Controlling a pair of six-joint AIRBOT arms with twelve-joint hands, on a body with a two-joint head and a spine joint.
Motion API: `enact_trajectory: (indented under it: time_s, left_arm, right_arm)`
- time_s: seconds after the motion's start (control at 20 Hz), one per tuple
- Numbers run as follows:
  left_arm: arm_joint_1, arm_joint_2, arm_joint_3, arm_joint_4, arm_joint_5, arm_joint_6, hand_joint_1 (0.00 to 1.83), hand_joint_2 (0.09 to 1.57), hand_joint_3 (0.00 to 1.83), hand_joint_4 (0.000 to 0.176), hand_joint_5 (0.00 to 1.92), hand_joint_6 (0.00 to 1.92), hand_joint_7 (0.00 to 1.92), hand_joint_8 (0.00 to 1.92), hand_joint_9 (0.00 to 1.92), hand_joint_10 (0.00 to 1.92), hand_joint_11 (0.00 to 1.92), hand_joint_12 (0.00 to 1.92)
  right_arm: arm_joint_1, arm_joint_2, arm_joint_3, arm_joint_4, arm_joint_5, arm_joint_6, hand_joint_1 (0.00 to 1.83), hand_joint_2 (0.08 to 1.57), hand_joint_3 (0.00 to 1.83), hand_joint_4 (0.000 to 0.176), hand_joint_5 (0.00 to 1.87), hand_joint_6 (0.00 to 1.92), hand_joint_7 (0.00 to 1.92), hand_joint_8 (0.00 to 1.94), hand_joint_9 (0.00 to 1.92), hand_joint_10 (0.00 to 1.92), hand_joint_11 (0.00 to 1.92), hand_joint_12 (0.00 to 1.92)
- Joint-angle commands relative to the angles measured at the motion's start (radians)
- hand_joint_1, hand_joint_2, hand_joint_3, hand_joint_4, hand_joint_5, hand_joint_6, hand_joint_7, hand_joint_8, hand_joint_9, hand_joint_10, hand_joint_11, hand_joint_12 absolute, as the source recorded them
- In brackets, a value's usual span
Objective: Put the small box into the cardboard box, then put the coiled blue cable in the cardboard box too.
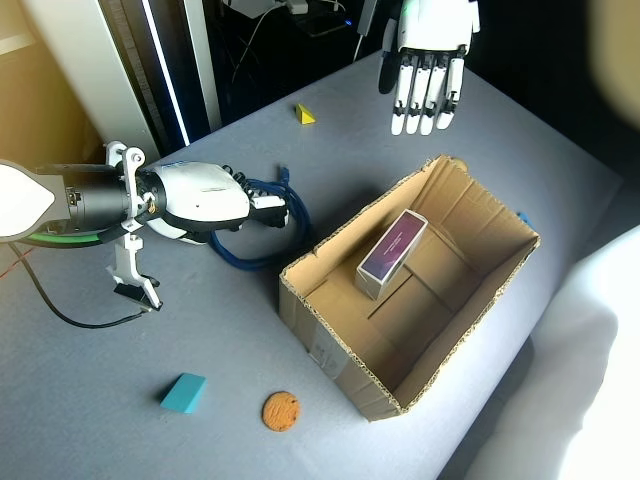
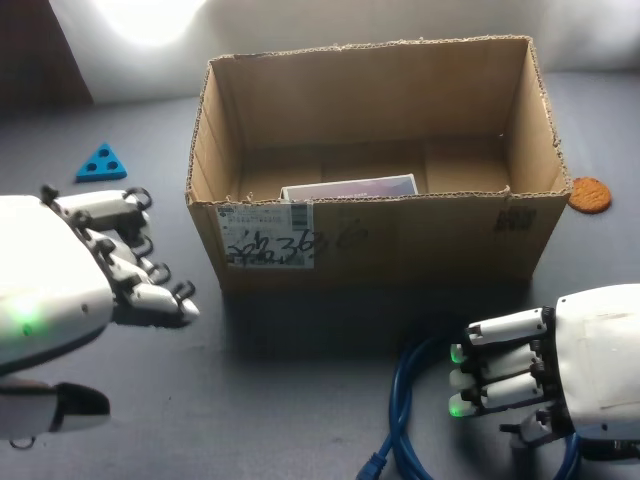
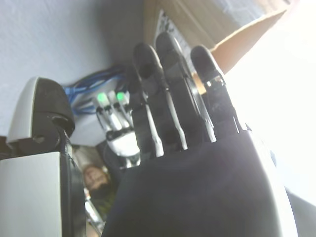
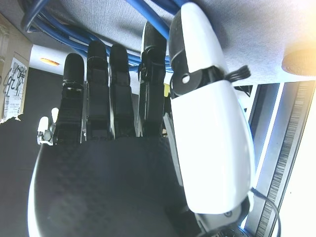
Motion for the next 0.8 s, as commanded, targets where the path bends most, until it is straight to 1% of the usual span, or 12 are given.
enact_trajectory:
  time_s: [0.0,0.05,0.1,0.2,0.3,0.45,0.5,0.55,0.6,0.75]
  left_arm:
    - [-0.012,0.012,-0.003,-0.012,-0.085,0.010,0.79,1.15,0.00,0.000,0.56,0.00,0.71,0.00,0.62,0.02,0.00,1.07]
    - [-0.011,0.015,-0.010,-0.017,-0.062,0.011,0.84,1.13,0.00,0.000,0.59,0.01,0.73,0.01,0.63,0.02,0.00,1.09]
    - [-0.012,0.018,-0.013,-0.026,-0.051,0.009,0.81,1.14,0.00,0.000,0.57,0.00,0.72,0.00,0.63,0.02,0.00,1.08]
    - [-0.010,0.017,-0.019,-0.055,-0.052,0.009,0.84,1.12,0.00,0.000,0.62,0.01,0.76,0.01,0.67,0.04,0.00,1.14]
    - [-0.010,0.017,-0.030,-0.061,-0.050,0.017,0.80,1.14,0.00,0.000,0.58,0.00,0.73,0.00,0.64,0.02,0.00,1.09]
    - [-0.010,0.017,-0.043,-0.075,-0.046,0.028,0.81,1.15,0.00,0.000,0.56,0.00,0.71,0.00,0.62,0.02,0.00,1.05]
    - [-0.011,0.018,-0.047,-0.081,-0.039,0.032,0.80,1.15,0.00,0.000,0.55,0.00,0.71,0.00,0.62,0.02,0.00,1.04]
    - [-0.011,0.018,-0.048,-0.087,-0.039,0.038,0.85,1.13,0.00,0.000,0.58,0.01,0.74,0.01,0.64,0.03,0.00,1.08]
    - [-0.011,0.018,-0.049,-0.088,-0.039,0.038,0.82,1.13,0.00,0.000,0.59,0.01,0.74,0.01,0.64,0.03,0.00,1.09]
    - [-0.011,0.019,-0.048,-0.098,-0.035,0.038,0.82,1.13,0.00,0.000,0.58,0.01,0.73,0.00,0.63,0.02,0.00,1.09]
  right_arm:
    - [-0.012,0.007,-0.001,-0.027,0.007,0.002,1.14,1.08,0.00,0.000,1.06,0.85,0.46,0.00,0.43,0.00,0.00,0.91]
    - [-0.013,0.008,-0.001,-0.027,0.008,0.002,1.15,1.08,0.00,0.000,1.07,0.84,0.47,0.01,0.43,0.01,0.00,0.91]
    - [-0.015,0.008,-0.001,-0.032,0.007,0.003,1.15,1.07,0.00,0.000,1.07,0.83,0.48,0.00,0.44,0.01,0.00,0.93]
    - [-0.018,0.007,-0.001,-0.042,0.007,0.004,1.15,1.07,0.00,0.000,1.07,0.83,0.48,0.00,0.43,0.00,0.00,0.93]
    - [-0.020,0.007,-0.001,-0.043,0.007,0.004,1.17,1.06,0.00,0.000,1.11,0.76,0.50,0.00,0.45,0.00,0.00,0.96]
    - [-0.020,0.007,-0.001,-0.043,0.007,0.004,1.17,1.06,0.00,0.000,1.10,0.77,0.52,0.00,0.45,0.00,0.00,1.02]
    - [-0.020,0.007,-0.001,-0.043,0.007,0.004,1.18,1.06,0.00,0.000,1.11,0.76,0.52,0.00,0.45,0.00,0.00,1.01]
    - [-0.020,0.007,-0.001,-0.043,0.007,0.004,1.17,1.07,0.00,0.000,1.09,0.80,0.51,0.00,0.43,0.00,0.00,0.98]
    - [-0.018,0.007,-0.001,-0.043,0.008,0.004,1.17,1.06,0.00,0.000,1.09,0.79,0.51,0.00,0.44,0.01,0.00,1.00]
    - [0.008,0.008,-0.001,-0.023,0.016,0.018,1.17,1.06,0.00,0.000,1.11,0.76,0.51,0.00,0.44,0.00,0.00,0.96]
